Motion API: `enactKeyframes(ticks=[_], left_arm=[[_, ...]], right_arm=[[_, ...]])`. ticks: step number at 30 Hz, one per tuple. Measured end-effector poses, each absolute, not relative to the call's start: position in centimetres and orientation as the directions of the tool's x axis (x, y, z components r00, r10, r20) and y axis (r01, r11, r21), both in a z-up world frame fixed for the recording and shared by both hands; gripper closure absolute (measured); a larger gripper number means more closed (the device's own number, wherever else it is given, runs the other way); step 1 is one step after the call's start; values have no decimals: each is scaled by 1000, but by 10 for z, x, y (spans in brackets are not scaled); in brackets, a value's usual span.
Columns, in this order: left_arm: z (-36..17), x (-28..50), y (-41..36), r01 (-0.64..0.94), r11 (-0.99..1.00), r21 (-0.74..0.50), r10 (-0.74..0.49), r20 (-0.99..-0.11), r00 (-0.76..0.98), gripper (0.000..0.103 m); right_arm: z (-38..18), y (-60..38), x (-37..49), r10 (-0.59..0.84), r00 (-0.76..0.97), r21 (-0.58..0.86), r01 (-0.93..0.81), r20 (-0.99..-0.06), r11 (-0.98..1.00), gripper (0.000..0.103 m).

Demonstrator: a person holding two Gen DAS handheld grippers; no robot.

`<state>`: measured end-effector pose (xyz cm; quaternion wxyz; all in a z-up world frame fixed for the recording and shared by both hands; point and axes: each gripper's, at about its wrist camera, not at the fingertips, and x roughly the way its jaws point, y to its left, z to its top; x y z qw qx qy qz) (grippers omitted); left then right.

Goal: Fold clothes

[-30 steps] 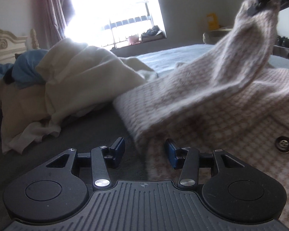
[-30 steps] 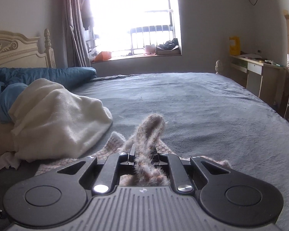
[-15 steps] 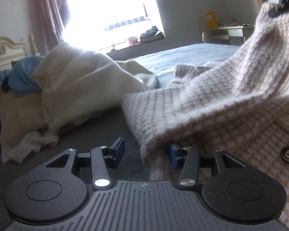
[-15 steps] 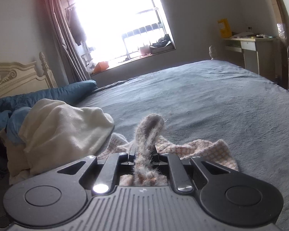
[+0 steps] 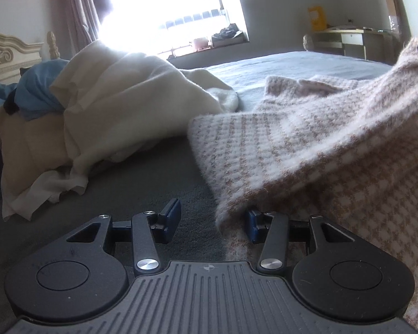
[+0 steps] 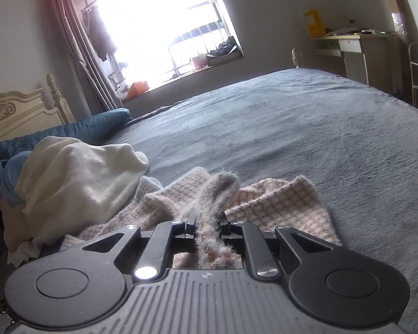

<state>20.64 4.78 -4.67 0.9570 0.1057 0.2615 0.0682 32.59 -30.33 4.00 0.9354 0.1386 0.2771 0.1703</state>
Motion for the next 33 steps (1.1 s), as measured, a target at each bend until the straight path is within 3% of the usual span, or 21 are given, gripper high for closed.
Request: enactKeyframes(ticks=[3, 6, 12, 13, 14, 15, 19, 23, 26, 31, 33], left_arm=[[-48, 206, 47, -69, 967, 246, 186, -492, 850, 55], [-46, 204, 47, -52, 968, 245, 172, -501, 848, 55], [-33, 175, 63, 35, 988, 153, 48, -507, 861, 55], [-28, 168, 67, 50, 991, 123, 18, -492, 870, 54], [-23, 161, 71, 65, 993, 94, -12, -477, 879, 54], [-18, 154, 75, 76, 995, 71, -36, -456, 889, 54], [2, 160, 68, 88, 993, 83, -53, -357, 933, 54], [-6, 188, 45, 111, 986, 127, -54, -383, 922, 53], [-25, 202, 32, 128, 978, 163, -46, -434, 900, 53], [-49, 203, 27, 137, 969, 205, -26, -467, 884, 50], [-47, 203, 30, 141, 973, 183, -40, -468, 883, 49]], right_arm=[[11, -309, 337, 371, 764, 348, -204, -527, 915, 90], [-27, -317, 350, 343, 692, 347, -141, -636, 927, 76], [-35, -342, 349, 435, 673, 521, -86, -598, 849, 73], [-34, -343, 349, 445, 667, 531, -87, -597, 843, 75], [-32, -344, 349, 451, 663, 537, -88, -597, 839, 85], [-29, -343, 349, 449, 666, 531, -92, -597, 842, 91], [4, -335, 340, 448, 729, 485, -181, -518, 856, 93], [24, -327, 336, 435, 785, 420, -247, -442, 873, 93], [2, -325, 347, 340, 765, 324, -181, -548, 929, 85], [-10, -346, 349, 266, 749, 352, -47, -607, 935, 76], [1, -345, 346, 247, 773, 332, -50, -585, 942, 73]])
